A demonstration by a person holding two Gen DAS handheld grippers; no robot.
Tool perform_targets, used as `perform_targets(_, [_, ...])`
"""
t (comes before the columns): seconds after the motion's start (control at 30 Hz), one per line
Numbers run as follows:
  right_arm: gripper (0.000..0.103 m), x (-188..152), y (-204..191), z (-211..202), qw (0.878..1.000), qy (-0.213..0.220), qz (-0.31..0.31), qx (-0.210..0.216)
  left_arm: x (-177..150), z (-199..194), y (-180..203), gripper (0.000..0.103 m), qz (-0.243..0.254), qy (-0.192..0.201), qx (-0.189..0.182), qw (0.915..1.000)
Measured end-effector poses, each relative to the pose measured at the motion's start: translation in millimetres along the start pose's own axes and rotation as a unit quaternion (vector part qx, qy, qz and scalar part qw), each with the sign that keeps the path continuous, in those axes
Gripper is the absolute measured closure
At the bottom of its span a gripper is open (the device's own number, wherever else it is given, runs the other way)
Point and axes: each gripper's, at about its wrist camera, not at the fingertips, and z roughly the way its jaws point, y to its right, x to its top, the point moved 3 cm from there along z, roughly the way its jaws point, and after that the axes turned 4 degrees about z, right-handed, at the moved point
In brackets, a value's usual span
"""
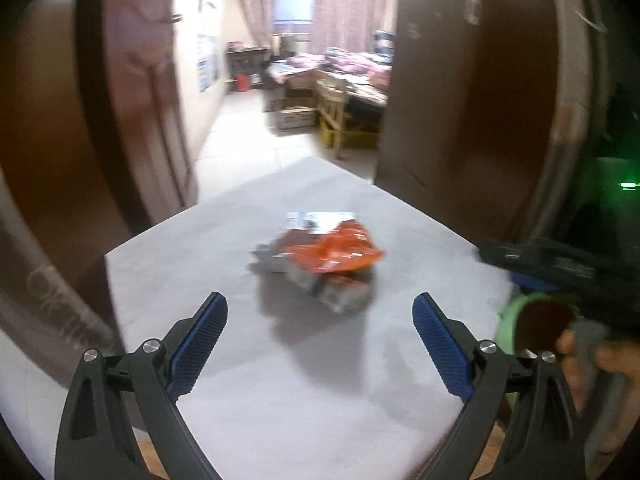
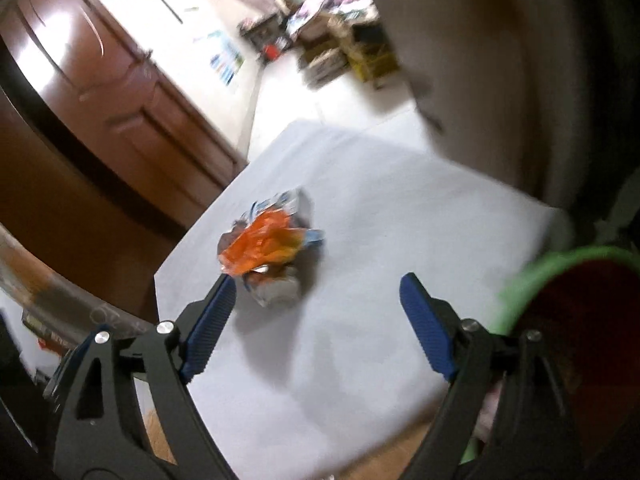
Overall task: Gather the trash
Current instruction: 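Grasp the orange wrapper with the right tool while the left tool grasps the floral paper cup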
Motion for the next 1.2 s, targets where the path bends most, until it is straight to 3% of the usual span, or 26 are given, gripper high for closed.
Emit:
perform_targets(0.13, [0.021, 14, -21, 77, 0.998, -0.057, 0.017, -0.004, -1, 7, -29, 0.013, -0.031, -0.003, 0.01, 0.9995])
perform_targets(0.3, [0.021, 22, -34, 135, 0.993, -0.113, 0.043, 0.002, -10, 16, -54, 0.013, -0.057, -0.011, 0.017, 0.9982])
perform_targets(0.33, [0.03, 22, -35, 143, 0.991, -0.124, 0.049, 0.006, -11, 18, -58, 0.013, -0.062, -0.013, 0.018, 0.9979])
perform_targets(0.37, [0.047, 20, -37, 151, 0.989, -0.138, 0.053, 0.01, -12, 19, -61, 0.013, -0.068, -0.013, 0.019, 0.9974])
perform_targets(0.4, [0.047, 17, -38, 156, 0.987, -0.149, 0.053, 0.015, -14, 21, -64, 0.013, -0.073, -0.016, 0.02, 0.997])
perform_targets(0.53, [0.05, 0, -47, 145, 0.986, -0.159, 0.031, 0.039, -20, 26, -74, 0.013, -0.094, -0.024, 0.022, 0.995])
perform_targets(0.7, [0.053, -46, -47, 111, 0.978, -0.19, 0.026, 0.086, -27, 44, -82, 0.013, -0.126, -0.048, 0.016, 0.9908])
perform_targets(0.83, [0.078, -84, -42, 81, 0.964, -0.232, 0.033, 0.125, -37, 56, -79, 0.013, -0.13, -0.069, 0.015, 0.989])
perform_targets(0.9, [0.078, -93, -36, 66, 0.968, -0.217, 0.035, 0.124, -42, 59, -77, 0.013, -0.129, -0.075, 0.016, 0.9888])
perform_targets(0.97, [0.087, -99, -25, 44, 0.978, -0.18, 0.022, 0.099, -43, 64, -73, 0.013, -0.123, -0.08, 0.018, 0.989])
perform_targets(1.03, [0.09, -100, -11, 28, 0.984, -0.158, 0.023, 0.082, -44, 70, -69, 0.013, -0.119, -0.086, 0.017, 0.989])
perform_targets(1.17, [0.089, -102, 18, 15, 0.982, -0.162, 0.064, 0.072, -40, 90, -59, 0.013, -0.12, -0.098, 0.006, 0.9879])
perform_targets(1.2, [0.085, -98, 21, 14, 0.983, -0.156, 0.069, 0.068, -39, 95, -57, 0.013, -0.119, -0.101, 0.0, 0.9877])
